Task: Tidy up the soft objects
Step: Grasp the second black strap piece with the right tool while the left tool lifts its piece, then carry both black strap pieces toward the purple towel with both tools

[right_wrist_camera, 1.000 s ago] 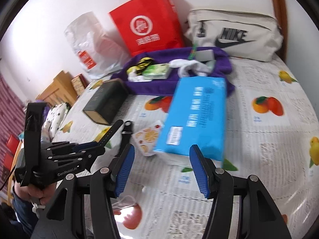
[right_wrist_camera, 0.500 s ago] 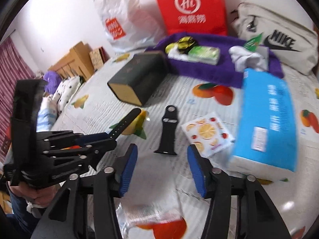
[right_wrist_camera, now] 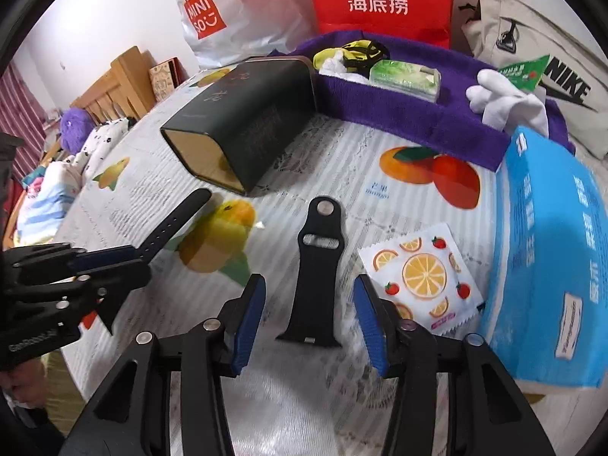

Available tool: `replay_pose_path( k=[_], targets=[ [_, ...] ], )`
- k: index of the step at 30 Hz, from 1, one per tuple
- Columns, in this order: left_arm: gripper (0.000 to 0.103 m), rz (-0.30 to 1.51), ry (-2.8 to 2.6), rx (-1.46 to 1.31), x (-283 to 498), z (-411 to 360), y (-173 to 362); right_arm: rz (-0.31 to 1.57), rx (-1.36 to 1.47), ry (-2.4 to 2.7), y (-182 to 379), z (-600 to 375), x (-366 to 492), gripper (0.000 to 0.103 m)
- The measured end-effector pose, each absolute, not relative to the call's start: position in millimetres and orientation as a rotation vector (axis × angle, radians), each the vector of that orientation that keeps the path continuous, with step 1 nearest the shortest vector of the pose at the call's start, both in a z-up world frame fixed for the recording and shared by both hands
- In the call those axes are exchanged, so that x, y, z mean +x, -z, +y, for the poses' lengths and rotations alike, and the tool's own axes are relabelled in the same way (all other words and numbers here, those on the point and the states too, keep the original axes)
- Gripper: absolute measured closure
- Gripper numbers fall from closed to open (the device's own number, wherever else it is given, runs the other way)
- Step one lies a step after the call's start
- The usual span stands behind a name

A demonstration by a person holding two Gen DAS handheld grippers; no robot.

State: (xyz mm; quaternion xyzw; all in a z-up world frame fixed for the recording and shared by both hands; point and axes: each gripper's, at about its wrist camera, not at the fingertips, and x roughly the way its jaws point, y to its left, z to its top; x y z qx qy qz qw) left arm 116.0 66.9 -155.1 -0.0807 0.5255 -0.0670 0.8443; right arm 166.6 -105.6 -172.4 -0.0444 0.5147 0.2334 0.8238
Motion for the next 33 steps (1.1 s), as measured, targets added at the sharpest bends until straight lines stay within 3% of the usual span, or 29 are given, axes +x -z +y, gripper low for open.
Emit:
replay_pose_path(
  k=[1, 2, 17, 33],
  targets=[
    [0.083, 1.109, 0.139, -0.173, 117, 67, 155, 1.087, -0.121, -0.476, 173, -104, 168, 0.079],
    [0.083, 1.107, 0.136, -0.171, 117, 68, 154, 1.084, -0.144, -0.474, 173, -102, 167, 0.082],
    [0.083, 1.086, 0.128, -0.181, 116, 75, 146, 1.068, -0.149, -0.504, 172, -101, 174, 0.083],
    [0.084, 0.991, 0.114, -0.191, 115, 90, 96, 1.004, -0.098, -0.525, 117, -118, 165, 0.083]
  ],
)
